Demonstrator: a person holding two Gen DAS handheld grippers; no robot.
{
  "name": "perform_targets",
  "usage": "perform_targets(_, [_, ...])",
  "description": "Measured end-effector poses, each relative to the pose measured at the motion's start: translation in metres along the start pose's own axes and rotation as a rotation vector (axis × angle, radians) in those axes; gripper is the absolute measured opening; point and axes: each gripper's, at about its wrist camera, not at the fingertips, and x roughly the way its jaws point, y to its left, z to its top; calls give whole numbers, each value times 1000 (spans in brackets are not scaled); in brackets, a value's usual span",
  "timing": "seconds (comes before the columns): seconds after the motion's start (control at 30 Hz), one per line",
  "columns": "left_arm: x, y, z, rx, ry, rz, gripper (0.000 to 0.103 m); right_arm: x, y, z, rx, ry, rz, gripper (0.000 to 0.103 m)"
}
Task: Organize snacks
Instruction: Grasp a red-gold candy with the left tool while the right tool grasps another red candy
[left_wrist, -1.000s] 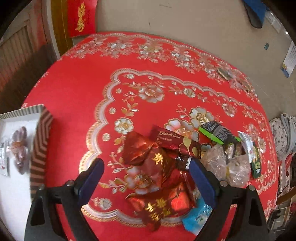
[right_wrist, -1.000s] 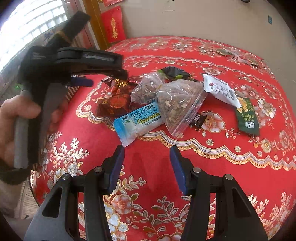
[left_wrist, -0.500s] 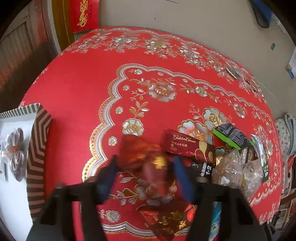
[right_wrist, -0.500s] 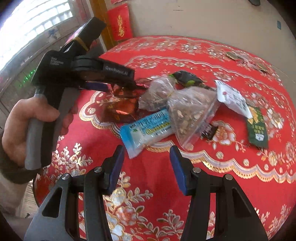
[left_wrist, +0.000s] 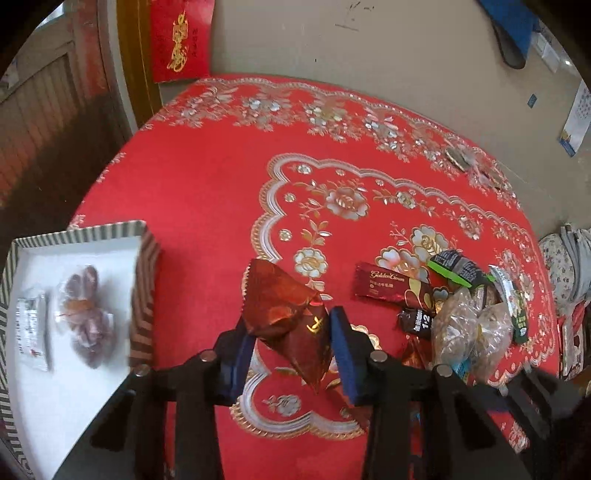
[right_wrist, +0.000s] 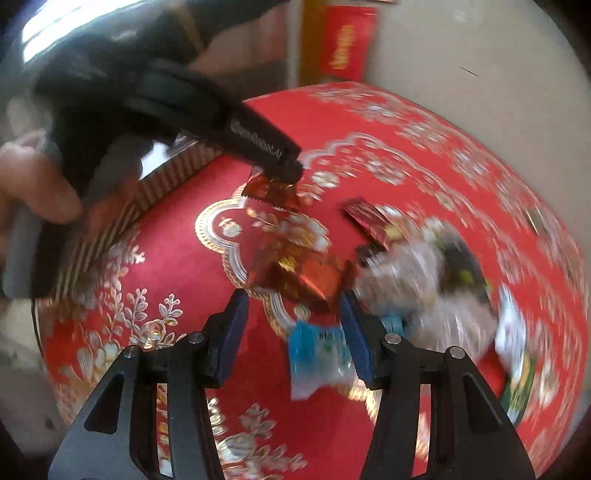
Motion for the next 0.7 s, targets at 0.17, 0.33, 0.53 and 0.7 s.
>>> perform_targets(0.17, [-9,8,-3,16,1,-22,42,19,-4,16,-167,87,36,51])
perform_targets(0.33, [-14,16,-3,10,8,-28,42,34,0,28,-331,133,37,51])
perform_targets(0.53, [-17,21,-3,6,2,-27,42,55,-15,44,-325,174,87,51])
perform_targets(0.7, [-15,25,-6,4,11,-32,42,61,-24,47,-192,172,139,50])
